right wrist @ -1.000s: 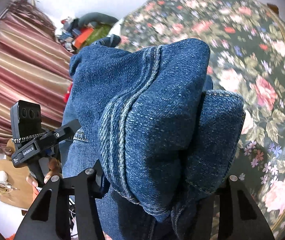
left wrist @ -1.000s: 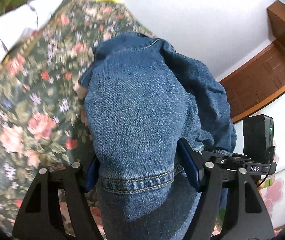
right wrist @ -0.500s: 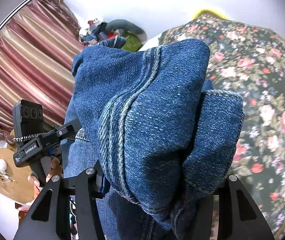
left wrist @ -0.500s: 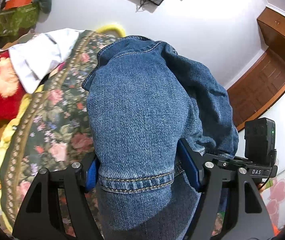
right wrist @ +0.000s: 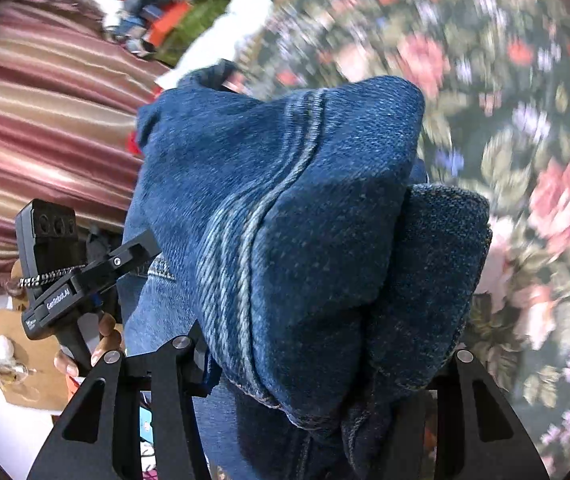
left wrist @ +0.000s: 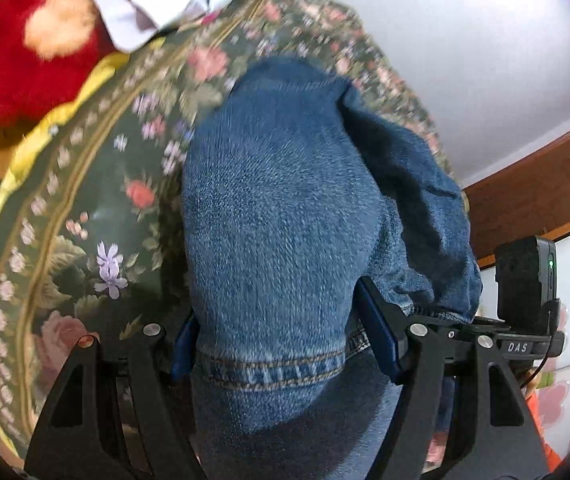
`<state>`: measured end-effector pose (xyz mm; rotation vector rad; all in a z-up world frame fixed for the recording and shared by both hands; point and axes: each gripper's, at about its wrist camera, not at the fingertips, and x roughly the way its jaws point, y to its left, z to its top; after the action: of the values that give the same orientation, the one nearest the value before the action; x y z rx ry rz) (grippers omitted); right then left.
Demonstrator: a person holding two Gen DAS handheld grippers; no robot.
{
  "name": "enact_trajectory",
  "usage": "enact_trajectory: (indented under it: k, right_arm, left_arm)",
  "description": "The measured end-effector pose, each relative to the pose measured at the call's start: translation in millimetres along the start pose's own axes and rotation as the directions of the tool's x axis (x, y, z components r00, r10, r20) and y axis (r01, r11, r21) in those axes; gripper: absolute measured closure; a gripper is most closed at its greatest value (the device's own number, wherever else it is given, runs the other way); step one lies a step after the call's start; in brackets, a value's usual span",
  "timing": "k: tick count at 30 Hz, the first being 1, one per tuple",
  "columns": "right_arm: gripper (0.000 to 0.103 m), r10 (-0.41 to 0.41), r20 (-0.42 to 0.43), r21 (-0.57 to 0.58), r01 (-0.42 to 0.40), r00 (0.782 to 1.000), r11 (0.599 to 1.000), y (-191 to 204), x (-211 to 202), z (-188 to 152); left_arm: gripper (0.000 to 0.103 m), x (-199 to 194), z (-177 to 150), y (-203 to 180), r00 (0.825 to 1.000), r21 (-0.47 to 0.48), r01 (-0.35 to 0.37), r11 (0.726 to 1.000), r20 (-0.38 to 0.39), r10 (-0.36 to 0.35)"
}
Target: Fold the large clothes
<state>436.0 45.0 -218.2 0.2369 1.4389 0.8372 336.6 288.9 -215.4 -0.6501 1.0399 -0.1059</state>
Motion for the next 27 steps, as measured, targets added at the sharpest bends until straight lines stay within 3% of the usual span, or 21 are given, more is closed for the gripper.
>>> enact_trajectory:
  k: [6, 9, 11, 14, 18, 22, 24, 27]
  right_arm:
    - [0.051, -0.045, -0.021, -0.052, 0.044, 0.999, 0.998, -4, 9, 4]
    - [0.051, -0.069, -0.033, -0.077, 0.067, 0.997, 0.995, -1, -4, 5]
    - [0.051, -0.111, -0.022, -0.113, 0.108, 0.994, 0.988, 6, -13, -3]
    - [0.051, -0.193, 0.010, -0.206, 0.191, 0.981, 0.960, 19, -26, -19]
    - [0.051, -0.289, 0.062, -0.343, 0.293, 0.955, 0.893, 44, -33, -45]
    - [0.049, -0.360, 0.086, -0.377, 0.365, 0.929, 0.852, 50, -31, -58]
    - [0.041, -0.412, 0.123, -0.354, 0.427, 0.903, 0.832, 40, -40, -65]
    - [0.040, -0.399, 0.149, -0.297, 0.426, 0.905, 0.855, 27, -57, -69]
  left_arm:
    - [0.033, -2, -8, 3, 0.999, 0.057, -0.024, 0.998, 0.034, 0.022]
    - [0.033, -17, -15, -4, 0.993, 0.106, -0.094, 0.990, 0.078, 0.086]
    - [0.033, -37, -19, -19, 0.975, 0.165, -0.186, 0.969, 0.152, 0.161]
    - [0.033, -62, -25, -39, 0.952, 0.220, -0.249, 0.943, 0.232, 0.198]
    - [0.033, -75, -39, -62, 0.950, 0.278, -0.246, 0.929, 0.262, 0.173]
    - [0.033, -55, -64, -78, 0.948, 0.356, -0.287, 0.889, 0.239, 0.211]
    - [0.033, -39, -74, -79, 0.944, 0.394, -0.321, 0.862, 0.211, 0.255]
    - [0.024, -13, -92, -73, 0.914, 0.437, -0.406, 0.803, 0.202, 0.352]
